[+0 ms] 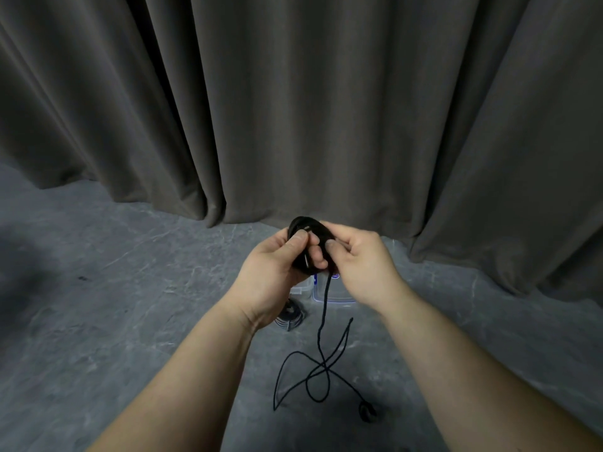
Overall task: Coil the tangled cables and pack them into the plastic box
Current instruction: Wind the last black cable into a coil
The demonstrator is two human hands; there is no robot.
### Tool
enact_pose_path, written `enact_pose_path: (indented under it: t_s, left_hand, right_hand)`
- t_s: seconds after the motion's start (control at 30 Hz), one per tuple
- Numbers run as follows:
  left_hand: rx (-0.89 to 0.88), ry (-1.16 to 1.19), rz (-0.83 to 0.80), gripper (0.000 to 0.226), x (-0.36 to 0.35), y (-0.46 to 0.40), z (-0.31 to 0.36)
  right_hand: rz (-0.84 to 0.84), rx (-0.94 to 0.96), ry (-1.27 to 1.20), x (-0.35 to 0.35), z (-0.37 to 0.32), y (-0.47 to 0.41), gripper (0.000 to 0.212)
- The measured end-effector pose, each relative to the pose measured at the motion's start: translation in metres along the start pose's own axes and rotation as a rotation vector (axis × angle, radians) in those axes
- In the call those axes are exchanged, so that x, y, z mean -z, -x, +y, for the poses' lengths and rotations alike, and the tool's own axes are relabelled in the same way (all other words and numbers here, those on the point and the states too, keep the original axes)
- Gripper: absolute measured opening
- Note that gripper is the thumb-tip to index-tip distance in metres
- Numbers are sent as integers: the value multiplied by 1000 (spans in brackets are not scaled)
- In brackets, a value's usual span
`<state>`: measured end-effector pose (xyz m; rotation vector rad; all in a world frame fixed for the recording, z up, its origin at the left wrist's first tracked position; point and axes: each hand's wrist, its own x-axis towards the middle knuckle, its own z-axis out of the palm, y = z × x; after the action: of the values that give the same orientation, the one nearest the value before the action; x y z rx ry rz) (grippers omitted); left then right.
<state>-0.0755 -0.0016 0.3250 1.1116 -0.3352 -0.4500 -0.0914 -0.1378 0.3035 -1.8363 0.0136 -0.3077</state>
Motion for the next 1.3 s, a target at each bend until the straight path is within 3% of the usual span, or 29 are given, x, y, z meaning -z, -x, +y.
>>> enact_pose_path:
  t_s: [0.17,0.43,0.77,1.1,1.17,1.3]
  left_hand:
    - [70,-141,30,31,1,2,2]
    - [132,-161,52,31,1,4,5]
    - [52,-215,256,24,-3,-3,-4]
    - [161,-115,151,33,-4,-4,-2]
    - [160,-125,169,32,-3,-5,-4]
    - [166,-86,186,30,-4,-6,-5]
  right_hand:
    - [99,-12,-132,0,1,3,37]
    - [125,8,-15,-10,5,3,31]
    - [181,-16,104,-15,8,-4,28]
    - [116,11,167,-10,16,-6,29]
    - [28,-21,195,-11,20,-8,30]
    - [-113,-71,270,-11,26,-8,53]
